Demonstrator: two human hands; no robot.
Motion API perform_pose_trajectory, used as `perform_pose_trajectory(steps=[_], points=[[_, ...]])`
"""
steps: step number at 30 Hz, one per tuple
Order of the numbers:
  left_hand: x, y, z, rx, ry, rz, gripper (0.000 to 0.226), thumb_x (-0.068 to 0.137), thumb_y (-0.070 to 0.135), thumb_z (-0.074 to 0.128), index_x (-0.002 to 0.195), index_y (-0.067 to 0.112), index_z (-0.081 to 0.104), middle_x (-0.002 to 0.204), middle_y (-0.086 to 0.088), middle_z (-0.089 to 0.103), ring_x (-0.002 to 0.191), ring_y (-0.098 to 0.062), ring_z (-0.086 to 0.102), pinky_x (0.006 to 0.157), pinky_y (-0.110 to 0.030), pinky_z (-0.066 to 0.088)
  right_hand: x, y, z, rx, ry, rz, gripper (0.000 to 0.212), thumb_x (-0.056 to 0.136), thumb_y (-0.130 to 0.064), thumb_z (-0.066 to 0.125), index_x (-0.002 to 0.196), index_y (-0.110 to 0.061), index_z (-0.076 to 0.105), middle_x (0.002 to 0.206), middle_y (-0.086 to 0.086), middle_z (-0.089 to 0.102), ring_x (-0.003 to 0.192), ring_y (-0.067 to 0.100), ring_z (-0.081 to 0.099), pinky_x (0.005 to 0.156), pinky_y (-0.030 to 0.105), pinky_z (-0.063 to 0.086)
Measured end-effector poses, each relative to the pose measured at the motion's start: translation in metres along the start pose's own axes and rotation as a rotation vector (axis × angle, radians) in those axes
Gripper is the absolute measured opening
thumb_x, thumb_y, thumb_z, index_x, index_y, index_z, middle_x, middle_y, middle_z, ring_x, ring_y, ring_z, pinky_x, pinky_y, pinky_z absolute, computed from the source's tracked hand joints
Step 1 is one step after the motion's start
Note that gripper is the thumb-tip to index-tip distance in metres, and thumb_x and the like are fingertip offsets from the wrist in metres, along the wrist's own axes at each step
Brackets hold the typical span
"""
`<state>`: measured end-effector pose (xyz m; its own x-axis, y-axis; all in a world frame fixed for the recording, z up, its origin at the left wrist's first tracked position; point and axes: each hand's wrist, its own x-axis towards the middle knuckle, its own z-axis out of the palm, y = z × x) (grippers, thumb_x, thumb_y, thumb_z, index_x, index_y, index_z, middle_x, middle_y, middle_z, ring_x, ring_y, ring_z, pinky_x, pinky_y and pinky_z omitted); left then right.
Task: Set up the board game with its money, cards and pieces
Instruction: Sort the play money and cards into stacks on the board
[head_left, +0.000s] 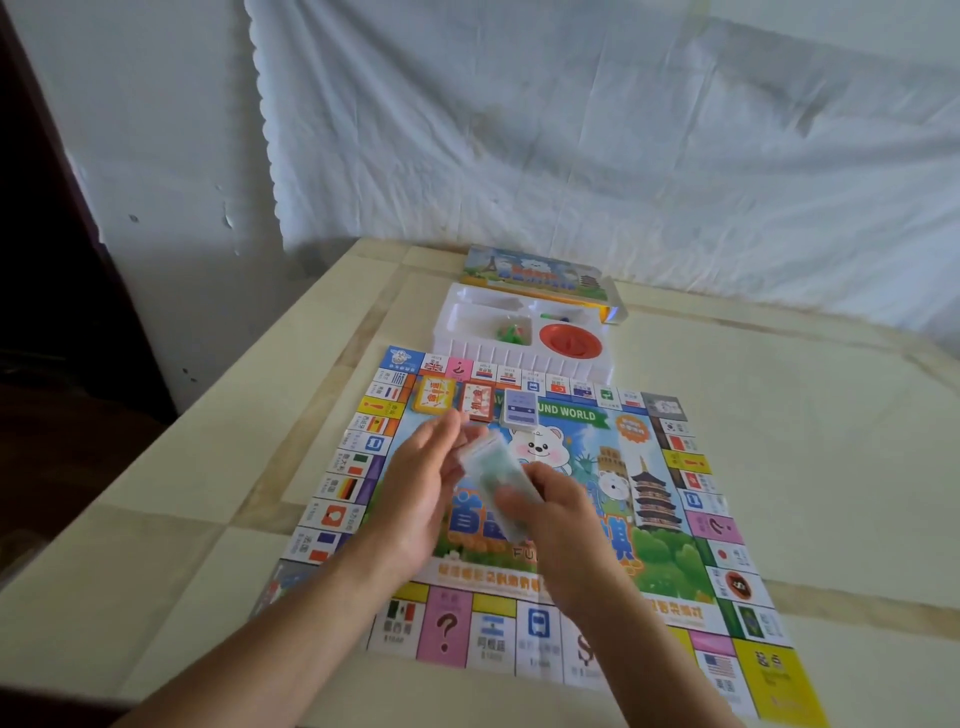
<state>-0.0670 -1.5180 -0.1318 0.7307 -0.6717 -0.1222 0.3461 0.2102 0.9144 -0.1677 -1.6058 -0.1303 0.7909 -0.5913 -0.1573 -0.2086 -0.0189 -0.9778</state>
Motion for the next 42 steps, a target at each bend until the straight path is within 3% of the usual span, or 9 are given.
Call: perform_pose_trajectory(steps=[1, 3, 6, 10, 14, 19, 25, 32, 42], points=[[0.003, 0.003, -0.003, -0.153, -0.055, -0.031, 0.036, 0.085, 0.044, 0.058, 0.099, 0.011, 0.064, 0.102, -0.011, 0.065, 0.095, -0.023, 0.058, 0.093, -0.037, 0.042, 0.001, -0.005, 0.000, 0.273, -0.012, 0.081, 0.012, 0.090, -0.010, 0.058, 0.101, -0.007, 0.063, 0.090, 0.009, 0.064, 0.079, 0.018, 0.056, 0.065, 0.025, 0.045], [0.006, 0.007, -0.001, -0.257, -0.162, -0.093, 0.042, 0.085, 0.040, 0.059, 0.110, 0.007, 0.066, 0.104, -0.011, 0.064, 0.097, -0.023, 0.058, 0.096, -0.037, 0.042, 0.007, -0.013, 0.004, 0.460, 0.064, 0.080, 0.012, 0.089, -0.007, 0.058, 0.100, -0.006, 0.064, 0.088, 0.009, 0.066, 0.081, 0.020, 0.058, 0.070, 0.030, 0.047], [0.008, 0.009, 0.014, -0.220, -0.218, -0.118, 0.049, 0.085, 0.032, 0.066, 0.123, 0.003, 0.059, 0.102, -0.014, 0.065, 0.094, -0.023, 0.061, 0.086, -0.035, 0.047, 0.021, -0.021, 0.020, 0.142, 0.318, -0.124, 0.004, 0.088, -0.013, 0.062, 0.084, -0.012, 0.062, 0.077, 0.005, 0.065, 0.067, 0.013, 0.056, 0.059, 0.027, 0.047], [0.023, 0.015, 0.022, -0.246, -0.140, -0.168, 0.047, 0.081, 0.023, 0.072, 0.120, 0.001, 0.058, 0.110, -0.023, 0.067, 0.105, -0.034, 0.064, 0.097, -0.044, 0.049, 0.037, -0.014, 0.036, -0.354, 0.471, -0.432, 0.012, 0.090, -0.013, 0.057, 0.079, -0.017, 0.052, 0.079, -0.004, 0.056, 0.074, 0.016, 0.051, 0.061, 0.027, 0.041], [0.038, 0.011, 0.009, -0.206, -0.116, -0.256, 0.034, 0.090, 0.020, 0.062, 0.115, -0.005, 0.060, 0.095, -0.019, 0.066, 0.091, -0.029, 0.064, 0.080, -0.038, 0.052, 0.040, -0.007, 0.030, -0.478, 0.276, -0.376, 0.017, 0.084, -0.015, 0.065, 0.096, -0.019, 0.054, 0.092, -0.008, 0.053, 0.088, 0.014, 0.052, 0.075, 0.023, 0.045], [0.046, 0.004, -0.015, -0.131, -0.281, -0.335, 0.050, 0.087, 0.023, 0.065, 0.126, -0.007, 0.054, 0.111, -0.026, 0.059, 0.094, -0.032, 0.060, 0.078, -0.038, 0.055, 0.042, -0.010, -0.007, 0.062, -0.106, -0.107, 0.015, 0.086, -0.016, 0.064, 0.100, -0.012, 0.070, 0.095, 0.013, 0.071, 0.095, 0.034, 0.064, 0.086, 0.043, 0.053], [0.050, 0.003, -0.022, -0.084, -0.350, -0.378, 0.060, 0.073, 0.023, 0.074, 0.123, -0.005, 0.056, 0.104, -0.023, 0.064, 0.088, -0.032, 0.065, 0.078, -0.042, 0.056, 0.042, -0.008, -0.014, 0.243, -0.148, -0.033, 0.024, 0.078, -0.011, 0.063, 0.099, -0.002, 0.069, 0.094, 0.018, 0.071, 0.082, 0.026, 0.066, 0.076, 0.034, 0.055], [0.052, 0.011, -0.028, -0.161, -0.454, -0.371, 0.074, 0.063, 0.024, 0.086, 0.128, 0.002, 0.057, 0.135, -0.032, 0.048, 0.111, -0.040, 0.056, 0.094, -0.054, 0.045, 0.044, -0.013, -0.021, 0.543, -0.172, 0.124, 0.023, 0.076, -0.006, 0.059, 0.094, 0.005, 0.068, 0.086, 0.018, 0.070, 0.070, 0.022, 0.068, 0.058, 0.027, 0.056], [0.052, 0.011, -0.028, -0.187, -0.413, -0.394, 0.068, 0.069, 0.020, 0.080, 0.128, 0.000, 0.054, 0.123, -0.030, 0.056, 0.105, -0.039, 0.060, 0.091, -0.052, 0.050, 0.043, -0.015, -0.017, 0.540, -0.162, 0.133, 0.014, 0.084, -0.001, 0.054, 0.089, 0.006, 0.065, 0.079, 0.017, 0.070, 0.065, 0.022, 0.068, 0.053, 0.026, 0.055]])
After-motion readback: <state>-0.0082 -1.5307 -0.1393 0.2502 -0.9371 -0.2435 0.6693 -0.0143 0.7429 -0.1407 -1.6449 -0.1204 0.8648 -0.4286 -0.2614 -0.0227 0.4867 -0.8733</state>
